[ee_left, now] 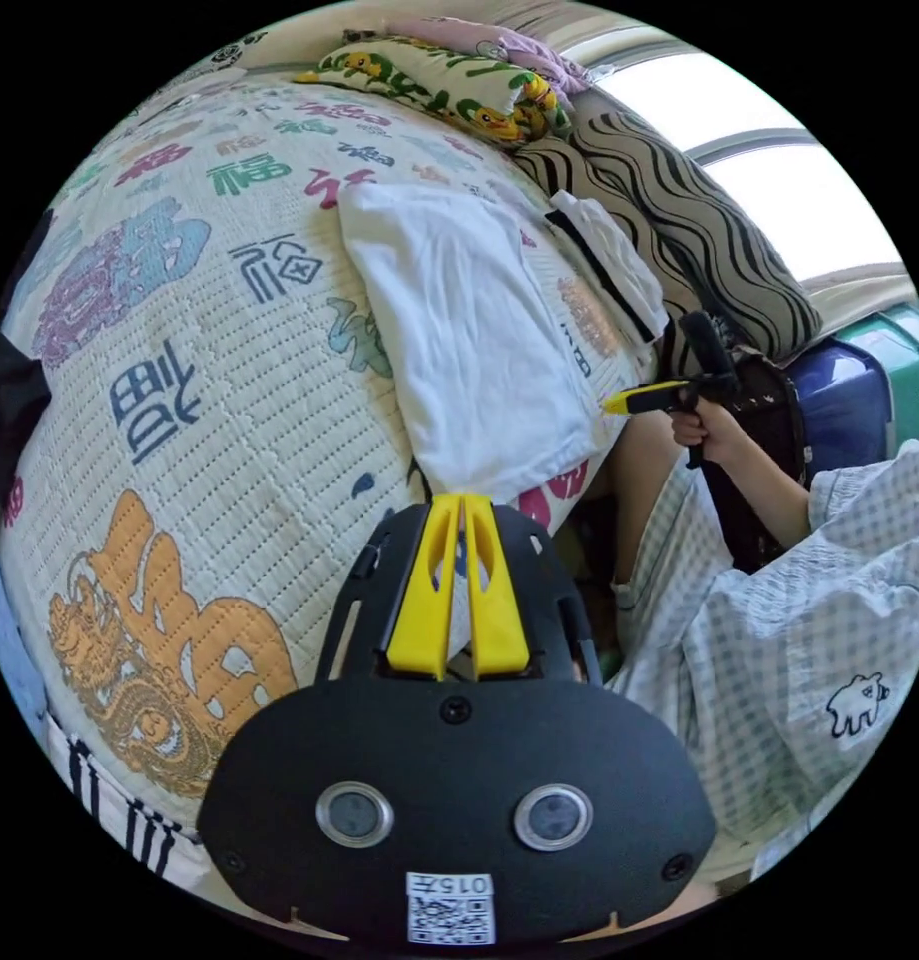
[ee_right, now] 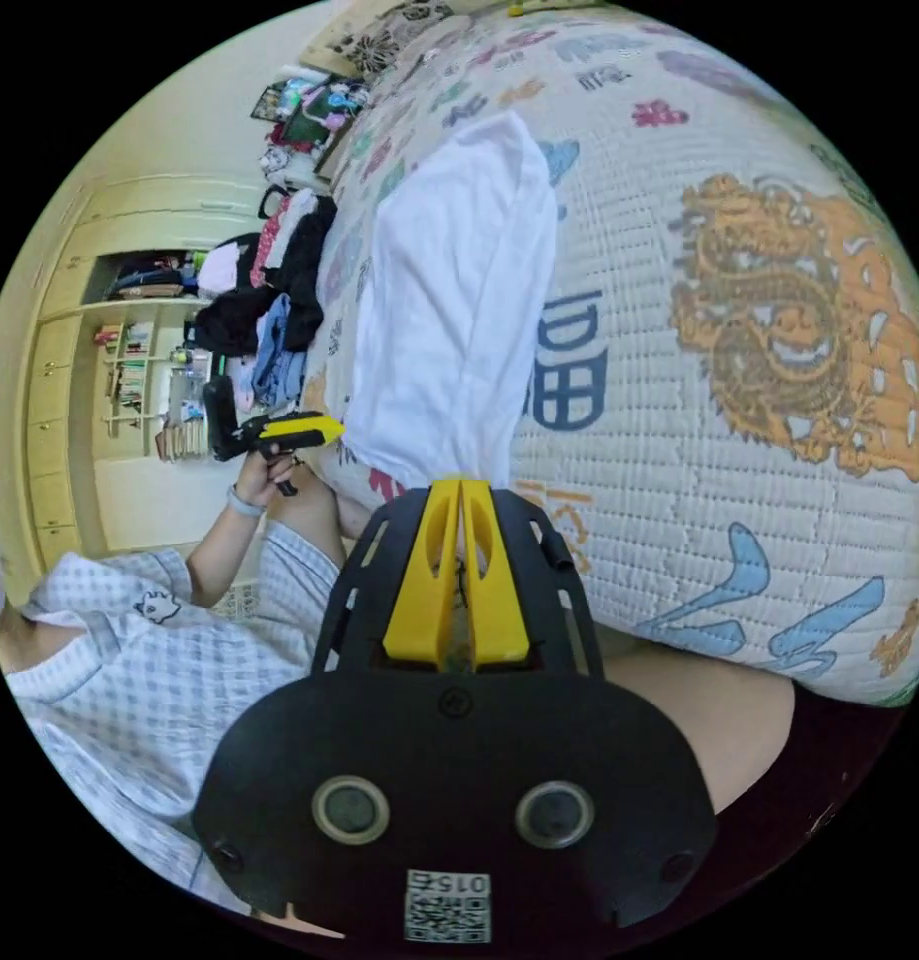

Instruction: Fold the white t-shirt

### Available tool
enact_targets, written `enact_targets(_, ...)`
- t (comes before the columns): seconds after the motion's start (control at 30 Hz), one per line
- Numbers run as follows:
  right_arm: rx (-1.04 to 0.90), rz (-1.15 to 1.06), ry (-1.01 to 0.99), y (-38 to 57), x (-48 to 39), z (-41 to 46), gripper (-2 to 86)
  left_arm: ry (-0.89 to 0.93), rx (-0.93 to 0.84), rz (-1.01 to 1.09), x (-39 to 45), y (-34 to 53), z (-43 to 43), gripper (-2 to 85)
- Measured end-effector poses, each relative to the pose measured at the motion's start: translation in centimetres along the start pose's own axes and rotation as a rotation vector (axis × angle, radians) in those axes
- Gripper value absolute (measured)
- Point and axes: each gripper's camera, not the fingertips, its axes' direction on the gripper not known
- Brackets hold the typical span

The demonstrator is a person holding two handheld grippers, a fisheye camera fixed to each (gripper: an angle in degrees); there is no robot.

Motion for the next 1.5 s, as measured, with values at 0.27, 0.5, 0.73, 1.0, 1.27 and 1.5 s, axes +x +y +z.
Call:
enact_targets(0.27, 0.126, -0.191, 0.001, -10.9, -6.1, -1.1, -0.5, -0.036, 0.223, 0.093, 1.1, -11.3, -0.9, 0.5)
enact_targets(0.5, 0.102, -0.089, 0.136, -12.4, -4.5, -0.8, 0.3, -0.045, 0.067, -0.007, -2.9, -13.3, 2.5, 0.3)
enact_targets(0.73, 0.24, 0.011, 0.068, -16.8, -4.2, -3.6, 13.8, 0.009, 0.2, -0.08, -5.0, -16.4, 0.4, 10.7)
enact_targets(1.0, 0.161, -0.111, 0.05, -18.3, -8.1, -2.8, 12.0, 0.16, 0.178, -0.045, -4.8, -18.3, 4.5, 10.8)
enact_targets(1.27, 0.11, -0.128, -0.078, -22.1, -10.8, 0.8, 6.0, 0.276, 0.16, -0.085, -4.7, -15.5, 5.6, 7.8)
enact_targets(1.5, 0.176, -0.165, -0.213, -19.5, -14.5, -1.3, 2.2, 0.317, 0.146, 0.005, 0.3, -15.0, 5.0, 1.0)
